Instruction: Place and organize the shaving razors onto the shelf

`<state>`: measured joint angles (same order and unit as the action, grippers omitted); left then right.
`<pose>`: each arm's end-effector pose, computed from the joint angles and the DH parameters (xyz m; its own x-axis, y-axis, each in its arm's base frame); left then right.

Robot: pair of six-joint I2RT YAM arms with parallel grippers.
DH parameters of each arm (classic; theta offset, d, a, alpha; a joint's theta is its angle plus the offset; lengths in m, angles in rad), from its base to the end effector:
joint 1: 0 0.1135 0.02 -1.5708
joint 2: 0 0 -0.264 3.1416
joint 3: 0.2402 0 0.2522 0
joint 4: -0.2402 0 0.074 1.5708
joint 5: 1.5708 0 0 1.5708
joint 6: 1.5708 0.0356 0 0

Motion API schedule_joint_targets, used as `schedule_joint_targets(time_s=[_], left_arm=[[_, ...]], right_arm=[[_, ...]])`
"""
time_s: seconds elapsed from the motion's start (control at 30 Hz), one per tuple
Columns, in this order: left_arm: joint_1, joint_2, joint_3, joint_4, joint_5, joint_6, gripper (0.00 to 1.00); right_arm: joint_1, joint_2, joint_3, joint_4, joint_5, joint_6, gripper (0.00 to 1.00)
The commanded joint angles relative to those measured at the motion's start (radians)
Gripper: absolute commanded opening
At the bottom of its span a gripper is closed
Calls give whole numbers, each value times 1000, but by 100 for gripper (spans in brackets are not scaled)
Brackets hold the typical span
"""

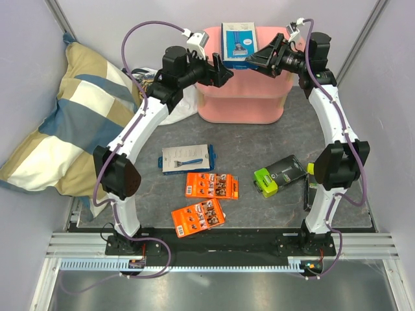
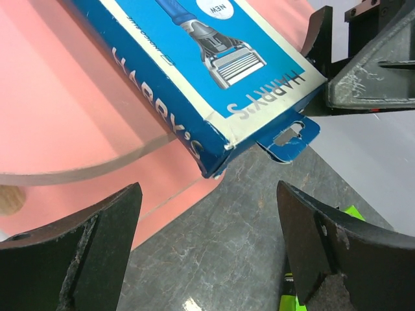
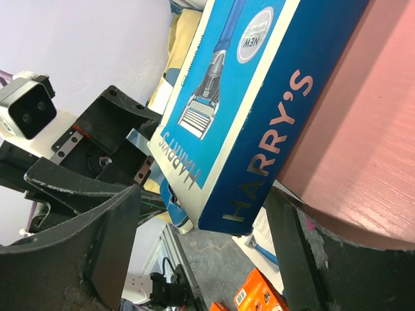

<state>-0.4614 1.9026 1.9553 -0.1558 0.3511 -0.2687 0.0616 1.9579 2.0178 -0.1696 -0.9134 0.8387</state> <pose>0.4014 -0.2132 0.4249 -0.2812 -0.1386 -0.9496 0.6739 0.6759 -0.2982 0.4532 0.0562 0.4220 -0.6851 0.4131 -0.6000 -0.4688 0.3803 0.7972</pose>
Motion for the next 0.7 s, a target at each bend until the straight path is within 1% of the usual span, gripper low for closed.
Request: schedule_joint_targets(time_s=[0.0, 0.13, 0.23, 0.4, 0.47, 0.5, 0.53, 0.6, 0.63, 0.67], left_arm=[[3, 33, 68, 4, 32, -26, 91], [3, 24, 60, 1, 42, -18, 91], [3, -17, -4, 33, 48, -13, 93], [3, -129, -177, 143, 52, -9, 98], [3, -163, -254, 153, 49, -9, 98], [3, -180, -284, 197, 49, -12, 98], [3, -222, -353, 212, 42, -15, 98], [3, -267, -421, 249, 25, -26, 99], [3, -307, -488, 260, 19, -29, 99], [3, -332, -519, 262, 9, -30, 99]], right_arm=[[-22, -5, -31, -38, 88, -44, 86], [-32, -36, -56, -38, 99, -56, 87], [-40, -72, -91, -36, 122, -69, 91], [-54, -129, -166, -34, 149, -87, 98], [-57, -168, -214, -33, 156, -102, 98], [-59, -183, -232, -34, 160, -110, 98], [-57, -217, -275, -33, 168, -116, 98], [-59, -275, -323, -34, 177, -144, 98], [-57, -296, -374, -33, 188, -154, 98], [-57, -318, -405, -31, 192, -174, 98]])
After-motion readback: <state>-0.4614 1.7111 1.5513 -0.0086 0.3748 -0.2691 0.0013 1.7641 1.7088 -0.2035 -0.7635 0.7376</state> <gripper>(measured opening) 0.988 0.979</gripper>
